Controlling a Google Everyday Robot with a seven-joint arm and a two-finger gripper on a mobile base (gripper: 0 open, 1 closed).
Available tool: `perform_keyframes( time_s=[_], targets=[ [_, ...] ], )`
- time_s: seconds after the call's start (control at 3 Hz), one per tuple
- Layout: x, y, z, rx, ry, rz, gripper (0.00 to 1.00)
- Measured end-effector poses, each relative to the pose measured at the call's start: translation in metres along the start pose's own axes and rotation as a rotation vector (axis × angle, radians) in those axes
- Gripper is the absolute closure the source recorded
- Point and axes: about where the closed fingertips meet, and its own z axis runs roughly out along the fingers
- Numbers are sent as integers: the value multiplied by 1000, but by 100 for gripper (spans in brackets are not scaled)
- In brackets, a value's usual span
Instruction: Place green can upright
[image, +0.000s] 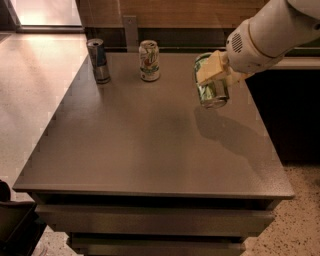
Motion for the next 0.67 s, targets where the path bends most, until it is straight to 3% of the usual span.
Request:
perform_keyframes(
  time_s=[0.33,0.67],
  targets=[
    [-11,4,-10,-74,-119,-77,100],
    [-15,10,-16,-124,-196,-126,100]
  ],
)
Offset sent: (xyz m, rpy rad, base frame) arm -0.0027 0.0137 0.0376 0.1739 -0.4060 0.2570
